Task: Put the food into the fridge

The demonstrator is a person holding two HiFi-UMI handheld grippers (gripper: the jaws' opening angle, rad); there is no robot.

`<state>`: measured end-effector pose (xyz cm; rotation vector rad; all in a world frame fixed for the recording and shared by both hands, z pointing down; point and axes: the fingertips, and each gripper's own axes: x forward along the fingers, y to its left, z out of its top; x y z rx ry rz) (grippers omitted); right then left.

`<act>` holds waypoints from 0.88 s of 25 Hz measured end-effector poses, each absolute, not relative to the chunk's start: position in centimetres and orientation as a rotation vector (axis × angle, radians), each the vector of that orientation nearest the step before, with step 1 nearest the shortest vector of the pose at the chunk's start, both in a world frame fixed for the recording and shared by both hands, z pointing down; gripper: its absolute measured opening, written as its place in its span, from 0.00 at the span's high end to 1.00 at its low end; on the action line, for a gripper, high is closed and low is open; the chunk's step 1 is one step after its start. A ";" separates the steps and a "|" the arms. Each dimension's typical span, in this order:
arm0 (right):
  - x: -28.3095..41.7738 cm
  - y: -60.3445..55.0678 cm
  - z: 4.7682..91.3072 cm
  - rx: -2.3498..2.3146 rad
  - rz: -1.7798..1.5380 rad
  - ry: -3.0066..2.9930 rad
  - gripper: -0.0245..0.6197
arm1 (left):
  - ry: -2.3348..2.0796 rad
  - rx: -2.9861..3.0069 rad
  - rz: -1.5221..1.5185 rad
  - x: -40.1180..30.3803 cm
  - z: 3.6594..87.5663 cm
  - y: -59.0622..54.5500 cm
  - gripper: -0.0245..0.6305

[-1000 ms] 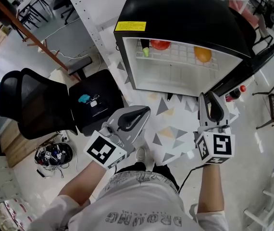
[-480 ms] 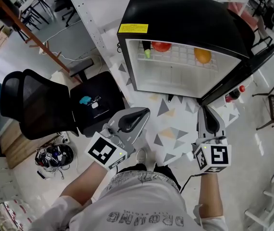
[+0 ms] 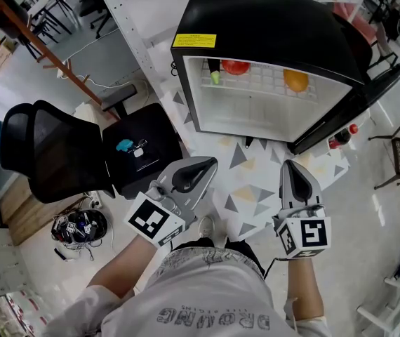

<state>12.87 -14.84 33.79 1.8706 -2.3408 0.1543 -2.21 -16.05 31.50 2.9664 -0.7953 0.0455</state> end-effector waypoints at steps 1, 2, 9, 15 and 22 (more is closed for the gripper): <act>12.8 -14.8 33.8 1.866 0.157 -2.343 0.95 | -0.795 2.966 0.046 -2.2 31.5 -16.1 0.95; 12.7 -14.8 33.9 1.862 0.160 -2.344 0.95 | -0.794 2.966 0.047 -2.2 31.6 -16.1 0.95; 12.3 -14.6 34.3 1.828 0.170 -2.360 0.96 | -0.795 2.963 0.047 -2.0 31.6 -16.0 0.95; 12.1 -14.6 34.6 1.806 0.180 -2.364 0.96 | -0.793 2.964 0.044 -2.0 31.7 -16.0 0.95; 12.2 -14.8 34.9 1.802 0.199 -2.368 0.96 | -0.789 2.963 0.050 -1.8 31.7 -16.2 0.95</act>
